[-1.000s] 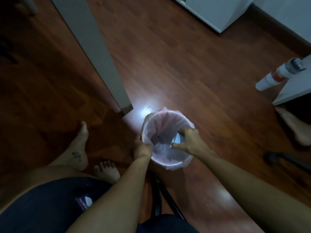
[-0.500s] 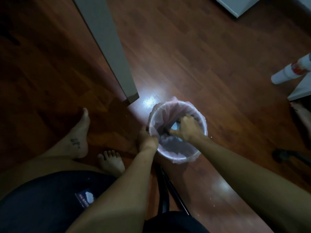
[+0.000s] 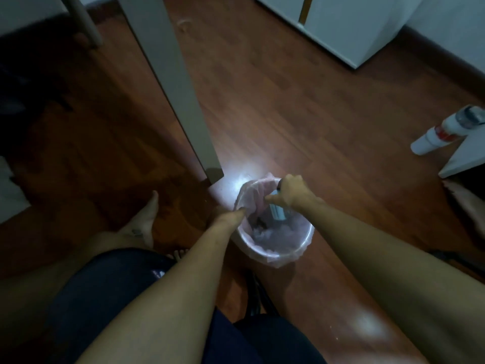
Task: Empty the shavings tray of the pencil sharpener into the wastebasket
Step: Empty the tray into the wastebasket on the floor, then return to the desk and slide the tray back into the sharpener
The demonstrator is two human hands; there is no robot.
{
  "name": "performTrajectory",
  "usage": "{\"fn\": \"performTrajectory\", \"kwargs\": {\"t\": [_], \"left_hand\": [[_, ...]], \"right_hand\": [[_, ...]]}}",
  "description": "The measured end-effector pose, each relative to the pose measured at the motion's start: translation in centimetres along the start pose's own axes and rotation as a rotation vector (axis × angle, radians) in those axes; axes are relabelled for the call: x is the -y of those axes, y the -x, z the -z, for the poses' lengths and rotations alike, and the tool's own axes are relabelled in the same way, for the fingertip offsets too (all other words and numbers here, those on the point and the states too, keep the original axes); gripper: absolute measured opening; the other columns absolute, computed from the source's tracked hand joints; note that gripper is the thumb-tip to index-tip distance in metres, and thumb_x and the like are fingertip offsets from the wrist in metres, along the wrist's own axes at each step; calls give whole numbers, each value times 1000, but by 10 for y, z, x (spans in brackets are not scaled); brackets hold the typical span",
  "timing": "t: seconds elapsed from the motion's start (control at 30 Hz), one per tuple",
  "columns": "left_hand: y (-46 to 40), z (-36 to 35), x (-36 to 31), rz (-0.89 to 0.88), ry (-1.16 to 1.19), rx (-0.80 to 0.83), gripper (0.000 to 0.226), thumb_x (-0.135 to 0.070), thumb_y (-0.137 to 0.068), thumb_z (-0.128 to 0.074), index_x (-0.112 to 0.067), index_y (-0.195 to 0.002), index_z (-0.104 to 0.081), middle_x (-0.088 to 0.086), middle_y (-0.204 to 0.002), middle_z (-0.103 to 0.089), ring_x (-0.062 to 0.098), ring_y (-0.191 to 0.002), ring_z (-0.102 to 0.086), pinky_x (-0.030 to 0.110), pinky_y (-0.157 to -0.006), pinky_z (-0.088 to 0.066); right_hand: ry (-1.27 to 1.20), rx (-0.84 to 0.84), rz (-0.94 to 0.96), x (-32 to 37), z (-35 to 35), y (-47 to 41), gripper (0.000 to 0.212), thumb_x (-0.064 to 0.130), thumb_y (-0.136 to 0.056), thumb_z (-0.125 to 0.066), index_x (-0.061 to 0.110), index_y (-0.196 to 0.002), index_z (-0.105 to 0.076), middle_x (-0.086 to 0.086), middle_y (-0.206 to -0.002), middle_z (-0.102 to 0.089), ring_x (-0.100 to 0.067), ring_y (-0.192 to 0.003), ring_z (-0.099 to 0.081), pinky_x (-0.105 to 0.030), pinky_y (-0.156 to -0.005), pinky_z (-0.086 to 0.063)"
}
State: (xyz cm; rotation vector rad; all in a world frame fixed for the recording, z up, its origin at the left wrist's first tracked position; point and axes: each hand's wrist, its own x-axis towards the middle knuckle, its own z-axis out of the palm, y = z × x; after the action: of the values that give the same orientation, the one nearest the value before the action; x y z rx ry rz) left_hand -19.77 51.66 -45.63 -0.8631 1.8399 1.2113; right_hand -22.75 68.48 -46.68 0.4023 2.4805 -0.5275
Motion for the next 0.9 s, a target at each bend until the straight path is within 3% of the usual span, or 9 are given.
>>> {"fn": "performTrajectory", "kwargs": {"t": [0.13,0.23,0.3,0.37,0.43,0.57,0.67,0.8,0.9], "left_hand": [[38,18,-32,-153,-96,-85,68,-42,-87,-61,-4,-140,-45,15,-143,-51,33,-129,-53,39,-103,-46],[71,31,-54,-278,-146,-102,65,-47,-82,-59,-7,-133,-55,11,-140,-57,31,-126,-55,37,-104,-46],[98,41,-69,-363,-180,-132,59,-45,-84,-60,-5,-126,-60,13,-131,-62,34,-118,-60,37,-98,-50],[128,53,-83,-455,-173,-177,57,-41,-87,-60,-1,-127,-58,19,-130,-61,38,-116,-60,38,-92,-51],[160,67,-96,-535,-198,-233,58,-39,-89,-60,2,-129,-57,20,-133,-60,37,-123,-56,36,-97,-46],[226,102,-117,-658,-232,-310,61,-47,-86,-61,0,-126,-61,17,-130,-64,34,-119,-61,40,-101,-50],[278,133,-127,-747,-249,-372,63,-50,-84,-61,-3,-126,-61,15,-129,-65,33,-117,-63,40,-98,-52],[345,181,-131,-858,-249,-469,57,-49,-81,-59,-7,-119,-67,15,-125,-67,33,-113,-66,42,-92,-56],[386,223,-127,-887,-205,-534,52,-42,-79,-59,-6,-116,-66,15,-121,-68,35,-107,-68,45,-90,-57]], "right_hand": [[-50,-32,-14,25,39,23,55,49,-78,-74,-4,-94,-70,-18,-94,-64,-30,-74,-58,-28,-63,-42],[-109,-113,4,42,71,51,68,51,-74,-77,-6,-110,-69,-22,-111,-69,-29,-77,-61,-29,-64,-46],[-144,-154,24,57,95,71,65,53,-74,-78,-4,-104,-71,-18,-97,-69,-26,-72,-61,-29,-61,-46],[-190,-223,48,71,122,99,56,54,-71,-79,0,-84,-68,-11,-78,-62,-21,-62,-56,-27,-54,-41],[-240,-299,82,85,148,129,52,54,-72,-79,7,-71,-57,-7,-72,-54,-18,-61,-52,-26,-54,-40],[-266,-410,167,117,199,193,57,57,-71,-79,5,-77,-58,-12,-87,-61,-26,-79,-60,-30,-65,-45],[-264,-508,259,143,235,235,61,64,-70,-76,6,-68,-57,-18,-90,-68,-32,-91,-68,-33,-66,-44],[-346,-591,395,183,271,287,46,54,-74,-78,10,-78,-68,-17,-92,-70,-27,-89,-69,-36,-71,-57],[-351,-600,463,220,285,323,44,51,-76,-78,8,-82,-70,-14,-87,-69,-22,-78,-62,-28,-52,-44]]}}
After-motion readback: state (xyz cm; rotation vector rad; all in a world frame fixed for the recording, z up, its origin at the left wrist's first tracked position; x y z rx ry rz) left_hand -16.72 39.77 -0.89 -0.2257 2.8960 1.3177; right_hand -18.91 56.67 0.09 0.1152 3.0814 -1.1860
